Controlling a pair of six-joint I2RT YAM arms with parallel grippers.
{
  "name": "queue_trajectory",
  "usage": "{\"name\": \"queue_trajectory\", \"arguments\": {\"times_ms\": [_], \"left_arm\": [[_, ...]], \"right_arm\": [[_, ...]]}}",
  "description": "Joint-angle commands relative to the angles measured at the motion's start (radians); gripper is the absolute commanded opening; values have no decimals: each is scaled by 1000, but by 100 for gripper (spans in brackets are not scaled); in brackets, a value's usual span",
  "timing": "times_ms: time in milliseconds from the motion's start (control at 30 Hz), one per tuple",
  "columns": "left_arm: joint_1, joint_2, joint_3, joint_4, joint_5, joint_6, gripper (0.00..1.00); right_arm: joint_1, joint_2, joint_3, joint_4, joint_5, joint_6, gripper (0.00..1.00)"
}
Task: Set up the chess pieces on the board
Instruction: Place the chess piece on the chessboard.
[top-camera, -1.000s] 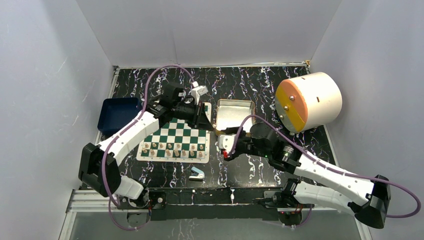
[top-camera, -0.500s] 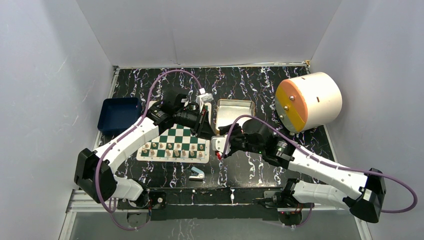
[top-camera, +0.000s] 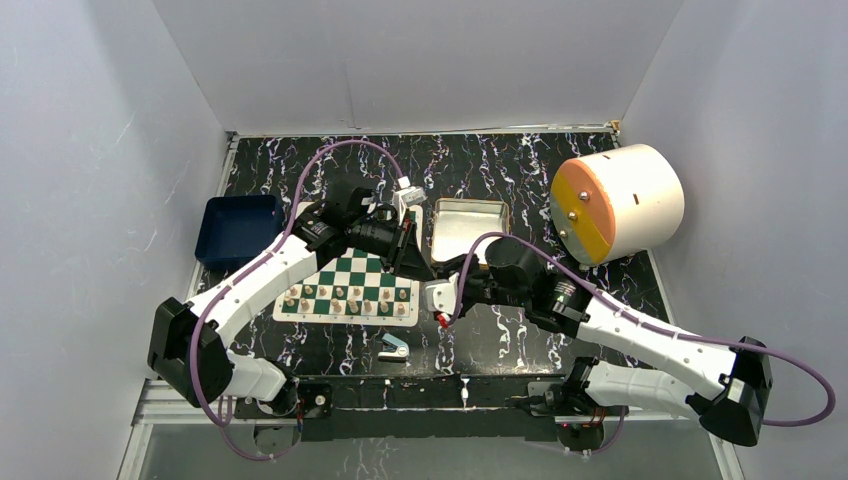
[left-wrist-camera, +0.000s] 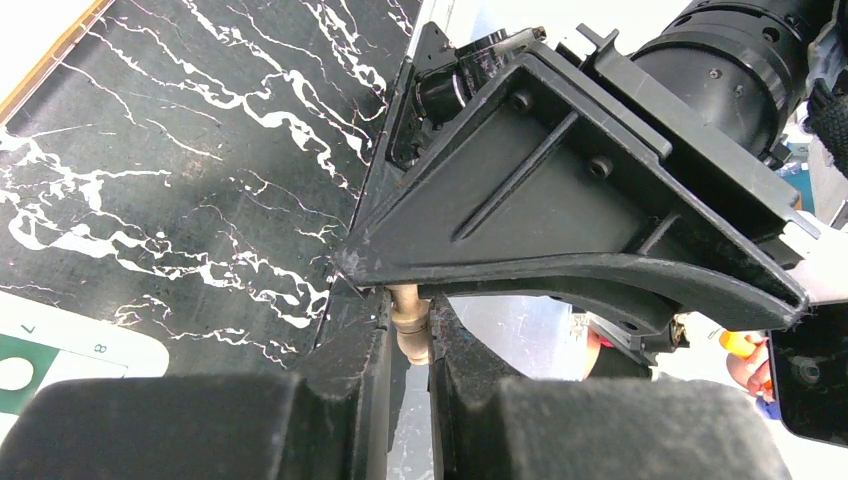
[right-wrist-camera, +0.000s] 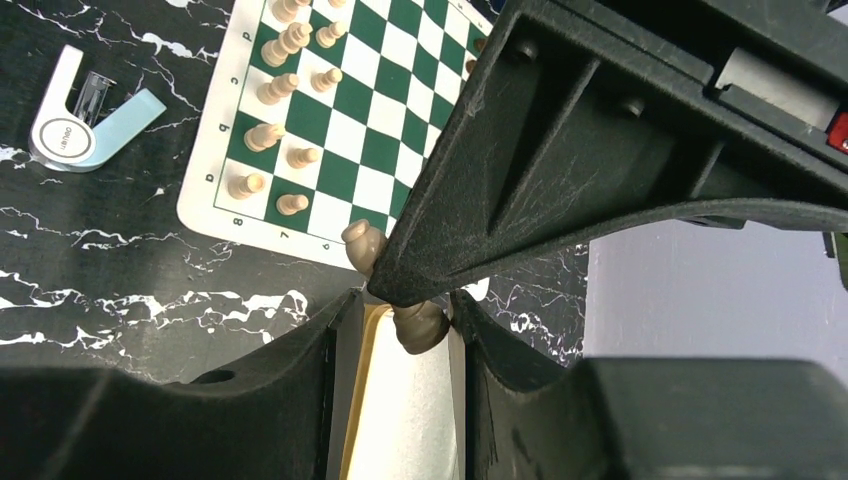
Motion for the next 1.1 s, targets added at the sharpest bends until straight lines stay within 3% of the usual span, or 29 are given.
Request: {"name": "queue_trajectory", "arguments": {"times_ms": [0, 133, 233, 367, 600, 767, 1067], "left_arm": [[-3, -31, 14, -19, 28, -3, 0], [-3, -36, 16, -22, 20, -1, 0], [-3, -49, 23, -21, -2, -9, 2], [-3, -77, 55, -25, -65, -31, 19], [-2, -193, 108, -36, -381, -28, 37], [-2, -305, 113, -31, -589, -62, 47], [-2, -355, 82, 62, -630, -176, 47]], "right_arm": [[-1, -19, 54, -6, -46, -35, 45], [0, -7, 64, -13, -60, -36, 27], [-1, 6, 71, -23, -52, -18, 22], [-2, 3, 50, 69, -4, 80, 18], [-1, -41, -4, 298, 140, 297, 18], [-1, -38, -4, 353, 170, 422, 18], [0, -25, -4, 491, 259, 672, 17]]}}
